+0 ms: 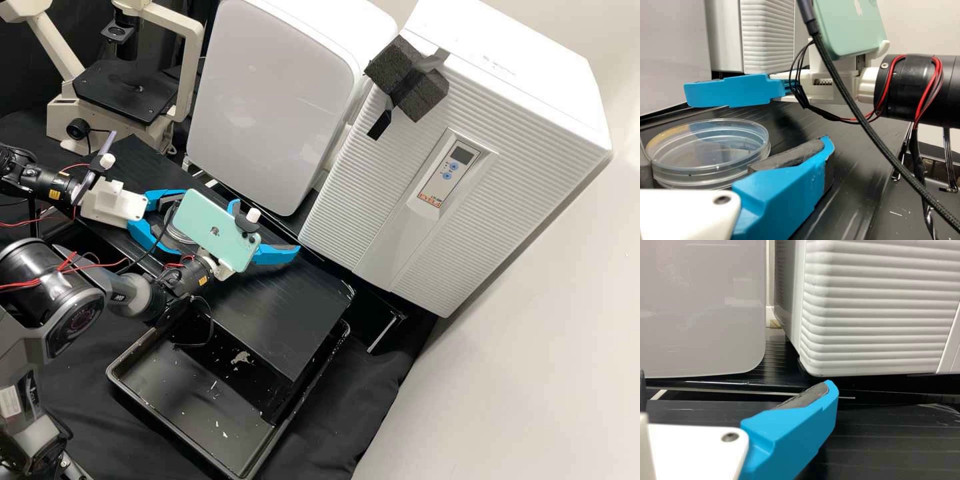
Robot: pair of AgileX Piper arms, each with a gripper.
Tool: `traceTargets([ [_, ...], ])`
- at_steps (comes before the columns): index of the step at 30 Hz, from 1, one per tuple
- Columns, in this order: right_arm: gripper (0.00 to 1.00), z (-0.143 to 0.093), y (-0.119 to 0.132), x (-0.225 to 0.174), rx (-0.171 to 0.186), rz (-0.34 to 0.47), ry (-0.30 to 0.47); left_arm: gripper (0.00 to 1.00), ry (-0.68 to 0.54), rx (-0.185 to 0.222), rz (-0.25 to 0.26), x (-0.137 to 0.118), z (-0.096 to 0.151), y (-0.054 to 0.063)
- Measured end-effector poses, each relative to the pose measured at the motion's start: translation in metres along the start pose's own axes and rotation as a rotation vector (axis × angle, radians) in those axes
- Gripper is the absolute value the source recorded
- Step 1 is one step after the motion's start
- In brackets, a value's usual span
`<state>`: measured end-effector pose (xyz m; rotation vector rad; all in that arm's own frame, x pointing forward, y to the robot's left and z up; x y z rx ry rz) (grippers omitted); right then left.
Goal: Place the petri dish on the microscope
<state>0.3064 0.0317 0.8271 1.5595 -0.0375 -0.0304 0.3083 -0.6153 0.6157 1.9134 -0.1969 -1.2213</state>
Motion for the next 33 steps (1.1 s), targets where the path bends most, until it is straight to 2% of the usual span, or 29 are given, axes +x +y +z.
traceTargets([
  [33, 1.00, 0.0000, 0.0000, 0.0000, 0.000, 0.000, 0.000, 0.00, 0.010, -0.010, 0.041, -0.0059, -0.0066, 0.0009],
])
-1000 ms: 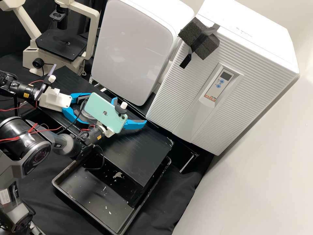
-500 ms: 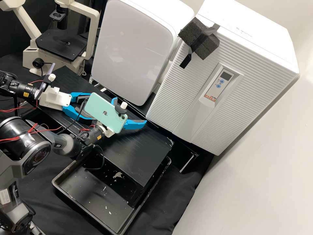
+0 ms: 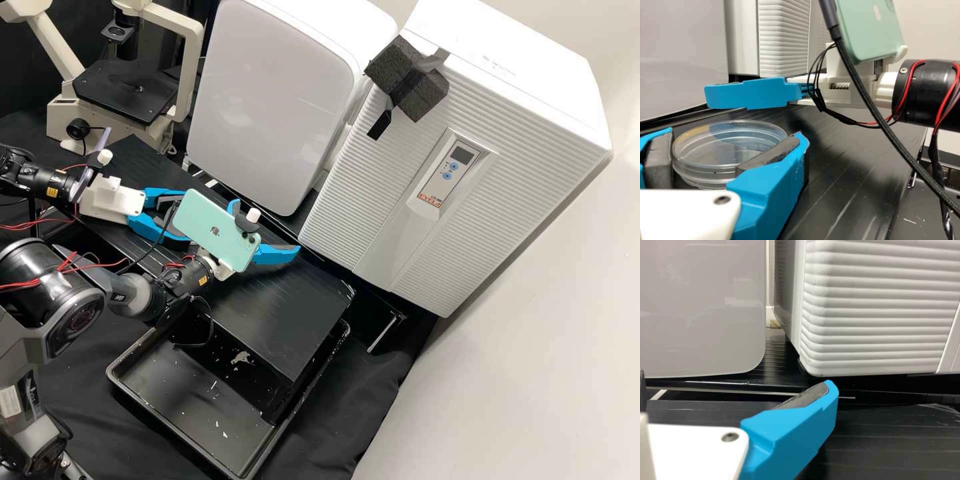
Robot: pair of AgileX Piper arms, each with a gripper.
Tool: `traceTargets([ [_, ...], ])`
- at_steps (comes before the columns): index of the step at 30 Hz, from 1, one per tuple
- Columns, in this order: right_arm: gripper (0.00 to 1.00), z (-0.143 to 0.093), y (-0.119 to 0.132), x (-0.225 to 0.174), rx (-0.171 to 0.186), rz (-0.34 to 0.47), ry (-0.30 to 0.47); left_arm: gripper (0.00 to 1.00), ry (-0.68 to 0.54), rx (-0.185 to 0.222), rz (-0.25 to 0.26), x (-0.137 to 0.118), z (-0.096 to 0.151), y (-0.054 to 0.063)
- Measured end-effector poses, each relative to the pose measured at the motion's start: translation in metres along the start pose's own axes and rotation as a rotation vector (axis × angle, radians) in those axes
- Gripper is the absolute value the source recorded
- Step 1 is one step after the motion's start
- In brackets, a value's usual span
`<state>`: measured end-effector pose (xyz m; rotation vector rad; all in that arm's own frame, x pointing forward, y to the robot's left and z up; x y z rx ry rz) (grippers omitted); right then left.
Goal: Place the petri dish on the microscope
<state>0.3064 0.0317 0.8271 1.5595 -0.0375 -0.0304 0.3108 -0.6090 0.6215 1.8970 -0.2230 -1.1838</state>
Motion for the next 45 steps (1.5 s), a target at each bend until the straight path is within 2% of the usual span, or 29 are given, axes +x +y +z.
traceTargets([
  [8, 1.00, 0.000, 0.000, 0.000, 0.000, 0.000, 0.000, 0.00, 0.007, -0.008, 0.000, -0.012, -0.001, 0.001],
  [16, 1.00, 0.000, 0.000, 0.000, 0.000, 0.000, 0.000, 0.00, 0.075, -0.056, 0.011, -0.047, -0.009, 0.018],
  [21, 1.00, 0.000, 0.000, 0.000, 0.000, 0.000, 0.000, 0.00, 0.118, -0.047, 0.080, -0.071, -0.013, 0.041],
  [24, 1.00, 0.000, 0.000, 0.000, 0.000, 0.000, 0.000, 0.00, 0.146, -0.043, 0.142, -0.086, -0.019, 0.054],
  [29, 1.00, 0.000, 0.000, 0.000, 0.000, 0.000, 0.000, 0.00, 0.232, -0.052, 0.225, -0.108, -0.041, 0.067],
  [38, 1.00, 0.000, 0.000, 0.000, 0.000, 0.000, 0.000, 0.00, 0.457, -0.106, 0.295, -0.147, -0.095, 0.071],
  [45, 1.00, 0.000, 0.000, 0.000, 0.000, 0.000, 0.000, 0.00, 0.597, -0.134, 0.307, -0.174, -0.126, 0.066],
])
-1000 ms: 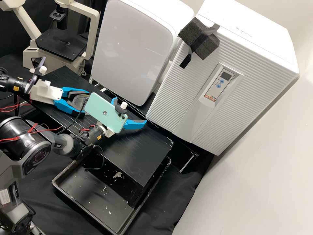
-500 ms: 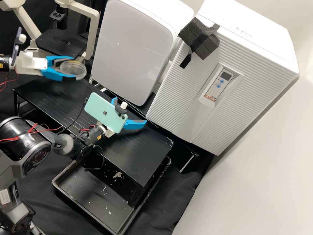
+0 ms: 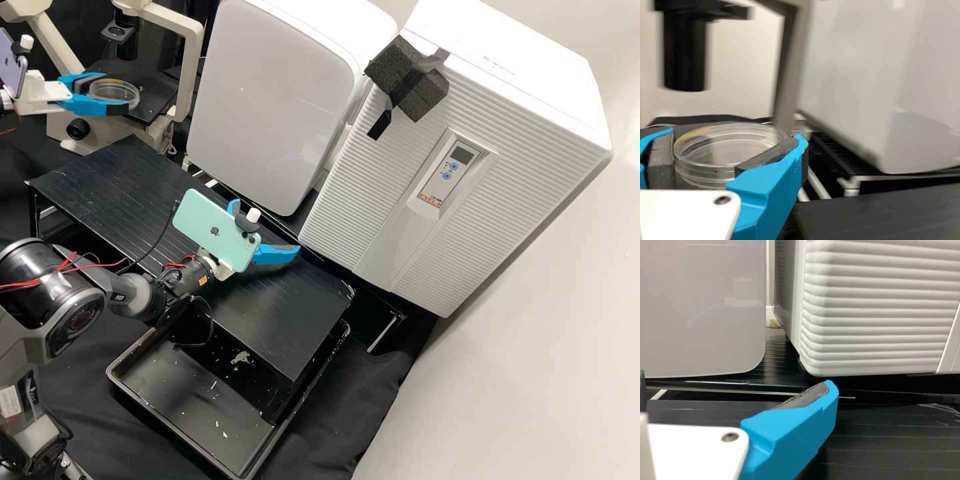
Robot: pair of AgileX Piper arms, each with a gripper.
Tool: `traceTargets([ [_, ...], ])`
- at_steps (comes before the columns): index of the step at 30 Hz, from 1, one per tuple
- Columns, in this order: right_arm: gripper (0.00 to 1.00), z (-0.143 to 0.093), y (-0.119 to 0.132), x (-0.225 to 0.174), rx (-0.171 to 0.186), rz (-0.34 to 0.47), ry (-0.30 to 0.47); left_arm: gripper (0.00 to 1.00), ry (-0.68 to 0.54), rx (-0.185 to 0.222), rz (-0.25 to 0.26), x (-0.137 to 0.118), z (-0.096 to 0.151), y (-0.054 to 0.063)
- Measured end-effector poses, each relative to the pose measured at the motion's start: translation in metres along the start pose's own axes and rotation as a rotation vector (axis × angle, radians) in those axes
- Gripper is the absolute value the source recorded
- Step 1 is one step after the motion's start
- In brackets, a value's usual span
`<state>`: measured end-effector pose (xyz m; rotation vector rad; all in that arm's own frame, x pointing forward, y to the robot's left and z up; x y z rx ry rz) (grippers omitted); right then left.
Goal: Place the petri dish on the microscope
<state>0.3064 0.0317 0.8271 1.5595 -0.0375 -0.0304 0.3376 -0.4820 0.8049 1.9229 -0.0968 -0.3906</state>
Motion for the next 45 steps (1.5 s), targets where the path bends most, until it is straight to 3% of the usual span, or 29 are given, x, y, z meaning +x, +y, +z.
traceTargets([
  [3, 1.00, 0.000, 0.000, 0.000, 0.000, 0.000, 0.000, 0.00, 0.044, 0.007, 0.005, 0.002, -0.008, 0.000],
  [9, 1.00, 0.000, 0.000, 0.000, 0.000, 0.000, 0.000, 0.00, 0.122, 0.064, -0.024, 0.018, -0.022, 0.001],
  [19, 1.00, 0.000, 0.000, 0.000, 0.000, 0.000, 0.000, 0.00, 0.137, 0.067, -0.024, 0.046, -0.022, 0.007],
  [23, 1.00, 0.000, 0.000, 0.000, 0.000, 0.000, 0.000, 0.00, 0.165, 0.052, -0.028, 0.054, -0.028, 0.007],
  [32, 1.00, 0.000, 0.000, 0.000, 0.000, 0.000, 0.000, 0.00, 0.177, 0.090, -0.024, 0.065, -0.034, 0.004],
  [33, 1.00, 0.000, 0.000, 0.000, 0.000, 0.000, 0.000, 1.00, 0.178, 0.089, -0.025, 0.065, -0.035, 0.004],
  [45, 1.00, 0.000, 0.000, 0.000, 0.000, 0.000, 0.000, 1.00, 0.193, 0.098, -0.031, 0.068, -0.037, -0.002],
])
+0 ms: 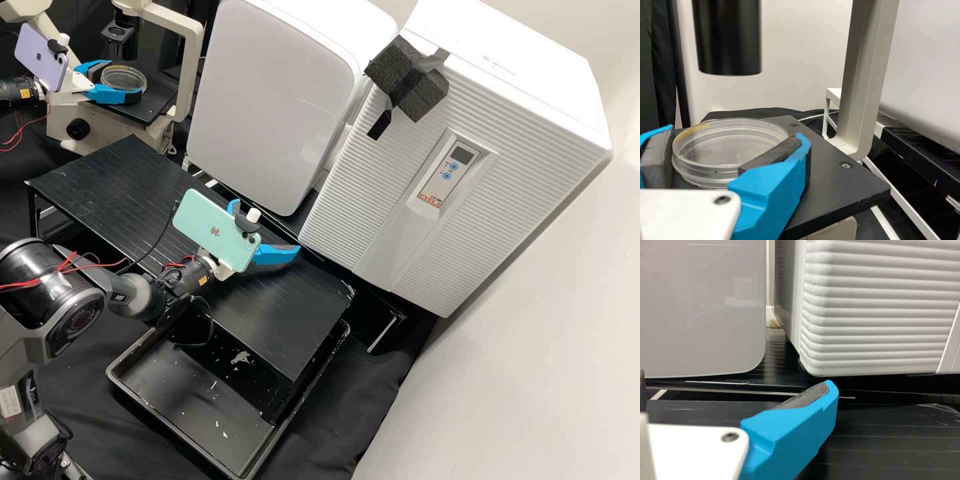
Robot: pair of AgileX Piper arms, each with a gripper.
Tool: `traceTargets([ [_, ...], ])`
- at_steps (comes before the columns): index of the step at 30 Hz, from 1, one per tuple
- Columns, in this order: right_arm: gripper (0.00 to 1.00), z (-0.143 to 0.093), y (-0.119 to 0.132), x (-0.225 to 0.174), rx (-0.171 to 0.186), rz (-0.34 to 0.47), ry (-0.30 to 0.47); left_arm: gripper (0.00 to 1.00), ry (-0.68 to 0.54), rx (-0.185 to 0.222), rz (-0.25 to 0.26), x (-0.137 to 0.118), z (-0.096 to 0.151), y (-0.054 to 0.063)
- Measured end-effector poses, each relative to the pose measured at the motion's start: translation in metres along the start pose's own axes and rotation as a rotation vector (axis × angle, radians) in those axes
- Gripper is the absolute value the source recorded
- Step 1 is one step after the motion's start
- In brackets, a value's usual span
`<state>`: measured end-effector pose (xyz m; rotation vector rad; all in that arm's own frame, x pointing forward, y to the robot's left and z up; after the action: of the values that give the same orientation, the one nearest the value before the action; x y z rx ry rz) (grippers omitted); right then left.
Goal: Place the petri dish on the microscope
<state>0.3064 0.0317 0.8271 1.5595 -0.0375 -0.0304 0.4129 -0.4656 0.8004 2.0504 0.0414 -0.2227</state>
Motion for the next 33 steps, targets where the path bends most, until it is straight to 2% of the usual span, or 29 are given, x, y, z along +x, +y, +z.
traceTargets([
  [2, 1.00, 0.000, 0.000, 0.000, 0.000, 0.000, 0.000, 1.00, -0.002, 0.015, -0.001, 0.000, 0.001, 0.000],
  [13, 1.00, 0.000, 0.000, 0.000, 0.000, 0.000, 0.000, 1.00, -0.004, 0.022, 0.004, -0.003, 0.002, -0.003],
  [19, 1.00, 0.000, 0.000, 0.000, 0.000, 0.000, 0.000, 1.00, 0.004, 0.009, -0.001, -0.028, 0.006, -0.005],
  [25, 1.00, 0.000, 0.000, 0.000, 0.000, 0.000, 0.000, 1.00, 0.069, -0.021, 0.021, -0.065, 0.008, -0.006],
  [27, 1.00, 0.000, 0.000, 0.000, 0.000, 0.000, 0.000, 1.00, 0.114, -0.027, 0.047, -0.078, 0.010, -0.006],
  [30, 1.00, 0.000, 0.000, 0.000, 0.000, 0.000, 0.000, 1.00, 0.131, 0.011, 0.088, -0.098, 0.018, -0.011],
  [33, 1.00, 0.000, 0.000, 0.000, 0.000, 0.000, 0.000, 1.00, 0.119, 0.053, 0.190, -0.121, 0.026, -0.011],
])
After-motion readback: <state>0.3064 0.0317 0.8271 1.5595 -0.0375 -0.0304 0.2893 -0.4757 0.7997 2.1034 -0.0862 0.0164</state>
